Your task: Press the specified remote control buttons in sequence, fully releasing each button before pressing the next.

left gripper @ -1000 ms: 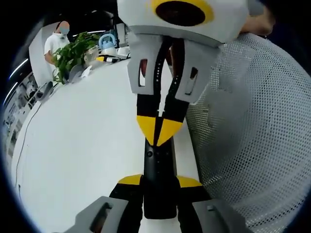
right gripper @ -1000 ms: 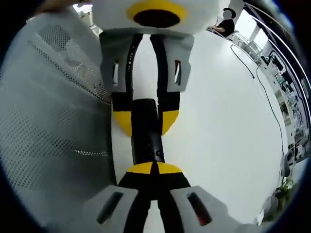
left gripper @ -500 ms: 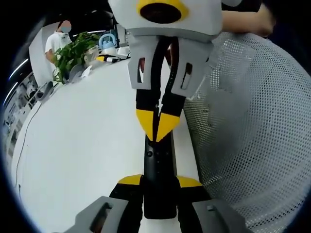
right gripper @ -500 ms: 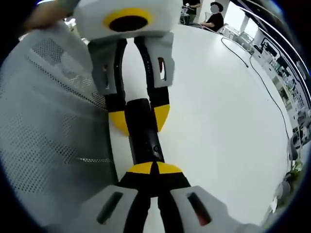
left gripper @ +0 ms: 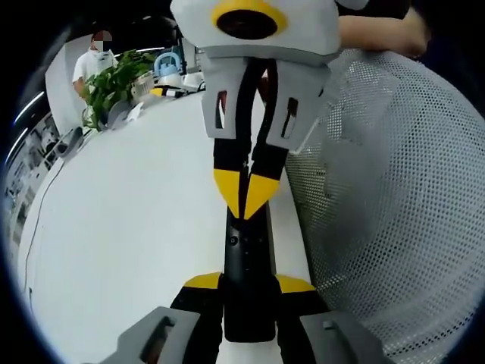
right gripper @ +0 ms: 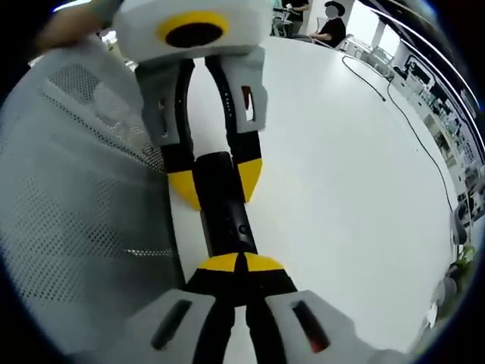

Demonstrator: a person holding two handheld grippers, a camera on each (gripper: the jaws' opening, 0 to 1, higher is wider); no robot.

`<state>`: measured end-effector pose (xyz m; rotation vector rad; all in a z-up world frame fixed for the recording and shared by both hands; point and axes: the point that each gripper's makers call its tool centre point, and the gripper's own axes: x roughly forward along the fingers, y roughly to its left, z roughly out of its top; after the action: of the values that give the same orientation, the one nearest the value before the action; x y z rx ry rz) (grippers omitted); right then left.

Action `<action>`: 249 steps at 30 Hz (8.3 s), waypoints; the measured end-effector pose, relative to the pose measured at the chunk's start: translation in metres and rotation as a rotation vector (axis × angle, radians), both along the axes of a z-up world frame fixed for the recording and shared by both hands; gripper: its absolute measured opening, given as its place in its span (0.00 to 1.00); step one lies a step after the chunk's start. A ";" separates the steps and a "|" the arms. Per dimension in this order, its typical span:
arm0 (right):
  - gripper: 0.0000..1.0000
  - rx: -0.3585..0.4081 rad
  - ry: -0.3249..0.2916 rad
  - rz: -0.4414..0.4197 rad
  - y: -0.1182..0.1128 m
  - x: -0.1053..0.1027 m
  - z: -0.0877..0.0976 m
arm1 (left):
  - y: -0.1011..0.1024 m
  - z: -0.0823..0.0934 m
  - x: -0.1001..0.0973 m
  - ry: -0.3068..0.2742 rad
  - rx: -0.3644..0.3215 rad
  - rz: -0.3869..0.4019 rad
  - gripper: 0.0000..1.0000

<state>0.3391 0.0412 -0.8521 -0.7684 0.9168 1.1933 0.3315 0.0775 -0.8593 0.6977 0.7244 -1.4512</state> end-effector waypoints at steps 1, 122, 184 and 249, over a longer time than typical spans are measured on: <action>0.00 0.002 0.001 0.002 0.000 0.000 0.000 | 0.000 0.000 0.000 0.000 0.000 0.001 0.26; 0.00 0.095 -0.082 0.108 0.023 0.001 0.011 | 0.000 0.000 -0.001 -0.002 0.013 -0.003 0.25; 0.00 -0.010 0.191 -0.059 0.027 0.006 -0.002 | 0.000 0.000 -0.001 0.001 -0.019 0.020 0.26; 0.00 0.079 0.154 -0.212 0.025 0.008 -0.001 | 0.000 0.000 -0.002 0.002 -0.012 0.002 0.25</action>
<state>0.3468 0.0659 -0.8528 -0.5072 1.0442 1.1052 0.3296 0.0774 -0.8590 0.6862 0.7173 -1.4533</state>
